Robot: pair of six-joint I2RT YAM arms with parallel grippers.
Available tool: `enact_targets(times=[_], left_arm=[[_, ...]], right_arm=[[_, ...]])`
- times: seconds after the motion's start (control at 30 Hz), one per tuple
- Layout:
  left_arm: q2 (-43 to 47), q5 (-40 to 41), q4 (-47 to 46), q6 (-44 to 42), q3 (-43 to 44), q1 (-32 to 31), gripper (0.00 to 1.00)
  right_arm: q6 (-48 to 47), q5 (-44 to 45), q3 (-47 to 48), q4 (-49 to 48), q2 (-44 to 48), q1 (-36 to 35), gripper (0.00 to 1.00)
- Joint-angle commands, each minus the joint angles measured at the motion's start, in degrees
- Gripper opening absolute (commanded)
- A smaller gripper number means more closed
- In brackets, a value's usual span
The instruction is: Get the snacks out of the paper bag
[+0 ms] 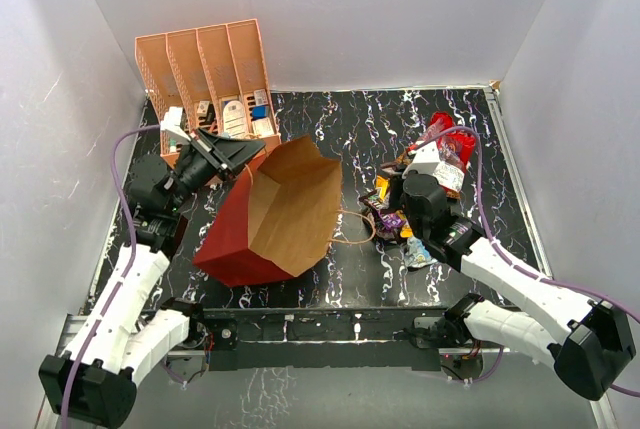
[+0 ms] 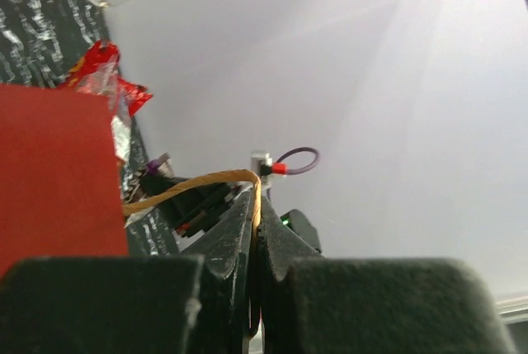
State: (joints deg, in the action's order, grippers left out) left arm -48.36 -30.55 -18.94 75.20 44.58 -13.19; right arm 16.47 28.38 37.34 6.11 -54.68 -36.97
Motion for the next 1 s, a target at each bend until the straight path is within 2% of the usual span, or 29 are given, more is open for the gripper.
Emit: enact_targets(times=[0.0, 0.23, 0.33, 0.4, 0.47, 0.63, 0.73, 0.83, 0.97], left_arm=[[-2.15, -0.91, -8.9, 3.29, 5.31, -2.77, 0.0], [-7.36, 3.62, -9.75, -0.01, 10.94, -13.47, 0.0], [-7.46, 3.22, -6.24, -2.73, 12.54, -14.75, 0.0], [-5.11, 4.27, -1.53, -5.74, 12.08, -14.71, 0.0], [-1.65, 7.94, 5.09, -10.82, 10.88, -14.76, 0.0], [7.62, 15.77, 17.27, -17.37, 6.97, -14.67, 0.0], [10.69, 22.36, 28.95, -22.85, 7.68, -14.67, 0.0], [11.84, 29.62, 41.41, -24.96, 8.24, -14.67, 0.0], [13.52, 35.69, 48.12, -26.31, 7.19, -14.67, 0.0]], right_arm=[[0.59, 1.67, 3.19, -0.43, 1.14, 0.25, 0.08], [0.88, 2.58, 2.27, 0.04, 1.86, 0.26, 0.08], [0.87, 3.07, 1.79, -0.37, 1.94, 0.23, 0.08], [0.58, 3.3, 1.81, -0.65, 1.8, 0.31, 0.08], [0.44, 3.47, 2.01, -0.7, 1.59, 0.33, 0.08], [0.24, 2.92, 1.86, -1.28, 1.5, 0.32, 0.08], [1.14, 1.91, 1.73, -1.27, 2.01, 0.33, 0.08], [1.12, 1.22, 1.98, -1.26, 2.12, 0.34, 0.08], [0.17, 1.04, 2.38, -0.58, 1.79, 0.33, 0.08]])
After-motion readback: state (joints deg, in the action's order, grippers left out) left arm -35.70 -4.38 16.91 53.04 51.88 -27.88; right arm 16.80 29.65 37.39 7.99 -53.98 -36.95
